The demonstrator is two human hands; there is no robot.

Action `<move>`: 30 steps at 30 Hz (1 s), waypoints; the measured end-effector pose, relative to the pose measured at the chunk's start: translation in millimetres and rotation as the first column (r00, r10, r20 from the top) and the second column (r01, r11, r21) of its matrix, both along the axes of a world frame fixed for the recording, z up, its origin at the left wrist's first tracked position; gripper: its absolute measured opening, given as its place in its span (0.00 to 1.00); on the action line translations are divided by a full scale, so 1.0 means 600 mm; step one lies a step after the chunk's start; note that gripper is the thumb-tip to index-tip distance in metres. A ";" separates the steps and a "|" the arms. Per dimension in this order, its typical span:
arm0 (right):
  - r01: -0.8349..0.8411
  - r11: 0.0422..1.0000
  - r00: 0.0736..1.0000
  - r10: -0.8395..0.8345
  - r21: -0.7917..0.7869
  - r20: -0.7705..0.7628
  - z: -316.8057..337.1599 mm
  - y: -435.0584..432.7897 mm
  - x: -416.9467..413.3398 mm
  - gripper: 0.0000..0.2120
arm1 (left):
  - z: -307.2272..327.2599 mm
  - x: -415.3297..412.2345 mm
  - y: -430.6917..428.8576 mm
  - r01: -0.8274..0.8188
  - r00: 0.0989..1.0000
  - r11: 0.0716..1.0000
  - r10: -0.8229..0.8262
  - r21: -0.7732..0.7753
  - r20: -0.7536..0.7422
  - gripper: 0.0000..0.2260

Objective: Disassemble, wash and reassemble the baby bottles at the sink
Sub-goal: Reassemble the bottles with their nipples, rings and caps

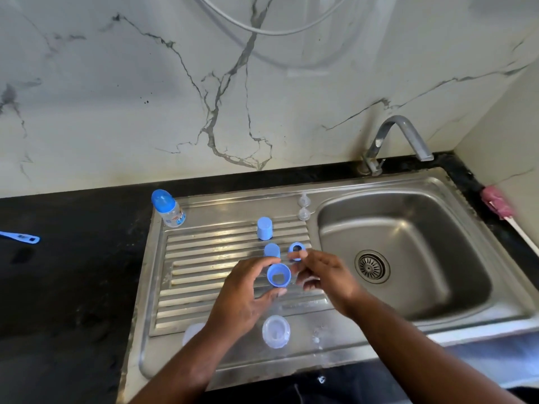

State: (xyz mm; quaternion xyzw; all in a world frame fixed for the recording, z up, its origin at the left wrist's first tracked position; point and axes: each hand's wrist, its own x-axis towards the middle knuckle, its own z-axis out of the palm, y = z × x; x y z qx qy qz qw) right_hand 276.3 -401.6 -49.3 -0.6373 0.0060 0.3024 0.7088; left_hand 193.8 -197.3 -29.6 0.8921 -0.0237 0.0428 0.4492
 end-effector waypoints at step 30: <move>0.292 0.920 0.946 -0.238 -0.260 0.221 -0.048 0.023 0.177 0.11 | -0.012 0.056 0.037 -0.101 0.993 0.994 0.099 -0.033 -0.064 0.22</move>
